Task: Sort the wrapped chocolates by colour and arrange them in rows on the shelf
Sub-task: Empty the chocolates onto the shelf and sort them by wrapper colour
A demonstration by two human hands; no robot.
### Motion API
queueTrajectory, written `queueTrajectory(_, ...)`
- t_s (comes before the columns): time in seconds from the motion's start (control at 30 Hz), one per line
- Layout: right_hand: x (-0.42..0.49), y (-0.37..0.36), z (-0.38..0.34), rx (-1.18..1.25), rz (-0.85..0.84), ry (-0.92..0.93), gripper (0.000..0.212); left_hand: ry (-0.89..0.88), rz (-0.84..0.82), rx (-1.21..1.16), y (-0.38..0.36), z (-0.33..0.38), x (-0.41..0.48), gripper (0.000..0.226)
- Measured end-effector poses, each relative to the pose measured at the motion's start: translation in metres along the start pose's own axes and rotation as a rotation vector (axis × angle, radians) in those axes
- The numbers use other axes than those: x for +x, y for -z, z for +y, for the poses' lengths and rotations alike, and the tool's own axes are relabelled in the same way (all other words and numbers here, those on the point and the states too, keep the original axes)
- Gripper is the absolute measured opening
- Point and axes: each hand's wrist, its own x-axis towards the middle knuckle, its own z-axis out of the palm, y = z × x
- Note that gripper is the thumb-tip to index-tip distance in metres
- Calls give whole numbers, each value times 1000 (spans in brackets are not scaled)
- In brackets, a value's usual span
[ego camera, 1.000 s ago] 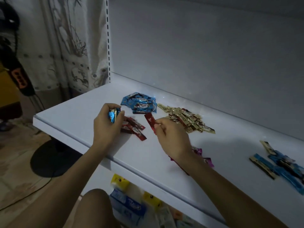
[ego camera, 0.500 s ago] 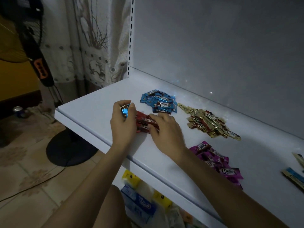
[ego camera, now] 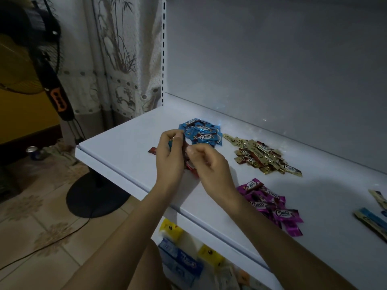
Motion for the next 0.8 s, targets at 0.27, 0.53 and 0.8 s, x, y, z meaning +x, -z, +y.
queueTrajectory(0.27,-30,41,5,-76,265,58,20,566,-197,-661,-49,9,-22,24)
queueTrajectory(0.53,-31,58,11,-165,227,-50,23,519,-313,-479,-69,2,-29,37)
queueTrajectory(0.8,-20,66,8,103,240,-237,24,378,-343,-83,-70,0,-33,39)
